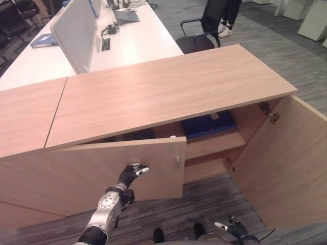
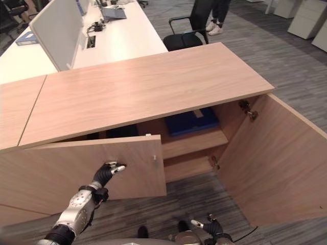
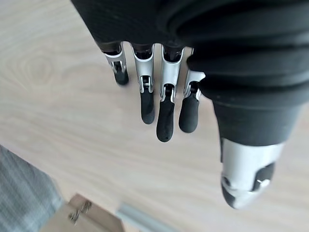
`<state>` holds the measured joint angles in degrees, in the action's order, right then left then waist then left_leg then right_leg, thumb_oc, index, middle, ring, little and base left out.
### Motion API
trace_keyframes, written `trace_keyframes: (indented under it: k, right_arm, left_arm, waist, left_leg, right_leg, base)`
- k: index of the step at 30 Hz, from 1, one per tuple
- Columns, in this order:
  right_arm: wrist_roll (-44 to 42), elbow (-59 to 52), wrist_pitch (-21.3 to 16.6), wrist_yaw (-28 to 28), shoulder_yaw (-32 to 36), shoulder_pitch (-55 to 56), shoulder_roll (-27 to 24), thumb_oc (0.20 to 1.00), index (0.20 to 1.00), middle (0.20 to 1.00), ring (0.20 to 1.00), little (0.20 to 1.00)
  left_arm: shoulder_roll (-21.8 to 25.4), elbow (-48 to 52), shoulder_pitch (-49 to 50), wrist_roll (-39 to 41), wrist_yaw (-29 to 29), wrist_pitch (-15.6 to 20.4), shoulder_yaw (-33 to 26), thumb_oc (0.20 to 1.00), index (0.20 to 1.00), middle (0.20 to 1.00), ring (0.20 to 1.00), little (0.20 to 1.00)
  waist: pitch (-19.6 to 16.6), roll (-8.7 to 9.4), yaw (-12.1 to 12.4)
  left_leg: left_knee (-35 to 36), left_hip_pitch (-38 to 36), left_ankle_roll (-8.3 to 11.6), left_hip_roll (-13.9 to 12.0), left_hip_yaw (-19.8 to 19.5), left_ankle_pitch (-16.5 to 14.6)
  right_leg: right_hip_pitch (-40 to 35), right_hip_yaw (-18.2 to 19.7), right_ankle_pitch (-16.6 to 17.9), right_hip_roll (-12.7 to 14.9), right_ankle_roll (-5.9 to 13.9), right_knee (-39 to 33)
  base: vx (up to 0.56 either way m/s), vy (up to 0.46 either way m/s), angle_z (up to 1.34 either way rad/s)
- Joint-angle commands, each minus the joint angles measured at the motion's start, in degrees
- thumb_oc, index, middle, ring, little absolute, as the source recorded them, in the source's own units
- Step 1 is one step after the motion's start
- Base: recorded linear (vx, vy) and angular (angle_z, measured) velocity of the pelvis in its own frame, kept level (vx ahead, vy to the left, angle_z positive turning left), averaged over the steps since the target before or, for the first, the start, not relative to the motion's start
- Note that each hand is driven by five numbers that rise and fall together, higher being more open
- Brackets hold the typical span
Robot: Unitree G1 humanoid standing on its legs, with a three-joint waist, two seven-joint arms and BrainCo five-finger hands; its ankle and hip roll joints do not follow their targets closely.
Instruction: Put the empty folder in the office cabinet
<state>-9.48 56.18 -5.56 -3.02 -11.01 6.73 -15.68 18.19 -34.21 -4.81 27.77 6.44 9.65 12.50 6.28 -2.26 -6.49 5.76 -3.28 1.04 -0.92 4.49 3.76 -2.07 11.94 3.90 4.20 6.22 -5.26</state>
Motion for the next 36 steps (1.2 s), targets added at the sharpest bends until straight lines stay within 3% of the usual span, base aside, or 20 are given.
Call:
trace_keyframes:
  k: [1, 10, 20, 21, 23, 26, 27, 33, 35, 36]
  right_arm:
    - [1.64, 0.52, -0.19, 0.62, -0.01, -2.13, -1.27, 1.0, 1.0, 1.0, 1.0, 1.0]
    - [2.28, 1.26, 0.06, 2.03, 0.59, -0.3, -2.46, 1.0, 1.0, 1.0, 1.0, 1.0]
    - [1.14, 2.23, 0.04, 1.87, 1.91, -1.26, -2.02, 1.0, 1.0, 1.0, 1.0, 1.0]
    - [0.99, 1.95, 0.05, 1.68, 2.24, -1.62, -1.83, 1.0, 1.0, 1.0, 1.0, 1.0]
    - [0.76, 2.01, 0.18, 0.98, 3.13, -2.84, -1.47, 1.0, 1.0, 1.0, 1.0, 1.0]
    - [0.98, 2.75, 0.59, -0.2, 4.02, -4.13, -0.33, 1.0, 1.0, 1.0, 1.0, 1.0]
    - [1.11, 3.31, 0.62, -0.48, 4.22, -4.24, -0.1, 1.0, 1.0, 1.0, 1.0, 1.0]
    - [1.05, 5.61, 1.28, -1.15, 5.91, -4.01, 0.45, 1.0, 1.0, 1.0, 1.0, 1.0]
    - [1.22, 6.21, 1.52, -1.23, 5.85, -4.68, 0.44, 1.0, 1.0, 1.0, 1.0, 1.0]
    - [1.4, 6.36, 1.58, -0.99, 5.66, -4.47, 0.43, 1.0, 1.0, 1.0, 1.0, 1.0]
  left_arm:
    - [2.19, -1.98, -11.63, 1.71, -3.08, 6.74, -4.38, 1.0, 1.0, 1.0, 1.0, 1.0]
    - [9.7, -13.54, -18.51, -0.5, -4.13, 6.35, -7.86, 1.0, 1.0, 1.0, 1.0, 1.0]
    - [9.51, -11.83, -18.7, 0.07, -4.73, 6.99, -9.14, 1.0, 1.0, 1.0, 1.0, 1.0]
    - [8.84, -10.2, -17.79, -0.42, -4.82, 7.14, -8.93, 1.0, 1.0, 1.0, 1.0, 1.0]
    - [6.33, -5.89, -15.3, -0.6, -5.37, 7.25, -8.23, 1.0, 1.0, 1.0, 1.0, 1.0]
    - [3.08, 0.61, -10.15, -1.65, -6.28, 6.84, -7.9, 1.0, 1.0, 1.0, 1.0, 1.0]
    - [2.08, 2.41, -8.58, -2.16, -6.13, 6.6, -7.47, 1.0, 1.0, 1.0, 1.0, 1.0]
    - [-0.68, 6.39, -0.83, -4.23, -3.96, 4.95, -5.24, 1.0, 1.0, 1.0, 1.0, 1.0]
    - [-1.17, 5.91, 1.09, -3.36, -2.89, 4.27, -4.7, 1.0, 1.0, 1.0, 1.0, 1.0]
    - [-1.33, 5.38, 1.97, -3.3, -2.04, 3.99, -4.13, 1.0, 1.0, 1.0, 1.0, 1.0]
  waist:
    - [-2.59, 2.88, -0.91]
    - [-3.54, 3.57, -3.19]
    - [-2.93, 3.75, -3.15]
    - [-2.6, 3.69, -2.81]
    - [-1.37, 3.36, -1.21]
    - [-0.62, 2.7, 1.85]
    - [-0.66, 2.55, 2.28]
    - [-1.59, 3.01, 3.18]
    - [-1.56, 2.63, 3.43]
    - [-1.71, 2.69, 3.31]
  left_leg:
    - [-0.76, -3.37, 2.88, -2.35, 1.35, -4.25]
    - [-0.76, -5.41, 2.39, -1.89, 4.47, -5.71]
    - [-0.76, -5.38, 2.17, -1.76, 5.94, -5.89]
    - [-0.76, -5.36, 2.12, -1.83, 6.13, -5.95]
    - [-0.76, -5.23, 2.47, -2.42, 7.08, -5.81]
    - [-1.21, -4.85, 3.0, -3.99, 10.28, -5.31]
    - [-1.39, -4.6, 3.14, -4.44, 10.94, -5.15]
    - [-1.74, -3.92, 3.98, -5.09, 12.29, -4.29]
    - [-1.81, -4.16, 4.99, -6.49, 13.68, -3.85]
    - [-2.0, -4.25, 5.42, -7.05, 14.36, -3.74]
  right_leg:
    - [-0.28, -0.11, -2.87, 3.65, 6.06, 4.03]
    - [1.09, 0.66, -2.29, 4.24, 7.88, 5.66]
    - [2.86, -1.77, -1.1, 4.94, 8.78, 7.5]
    - [3.31, -3.02, -1.02, 5.18, 8.78, 8.38]
    - [5.13, -9.92, 0.42, 7.12, 8.78, 10.68]
    - [5.53, -26.17, 2.24, 13.5, 7.48, 12.77]
    - [5.02, -29.17, 2.09, 14.62, 7.21, 13.2]
    - [2.77, -28.59, 5.55, 18.21, 8.07, 11.41]
    - [3.51, -29.6, 7.8, 19.83, 8.43, 10.13]
    - [3.01, -29.97, 7.31, 19.9, 8.5, 8.53]
  base:
    - [0.03, 0.061, -0.18]
    - [0.02, 0.045, -0.19]
    - [-0.03, 0.011, -0.17]
    - [-0.09, -0.037, -0.01]
    - [-0.12, -0.099, -0.07]
    - [-0.12, -0.149, -0.53]
    - [-0.11, -0.168, -0.74]
    - [-0.02, -0.188, -0.17]
    - [-0.02, -0.263, -0.36]
    - [-0.01, -0.28, -0.44]
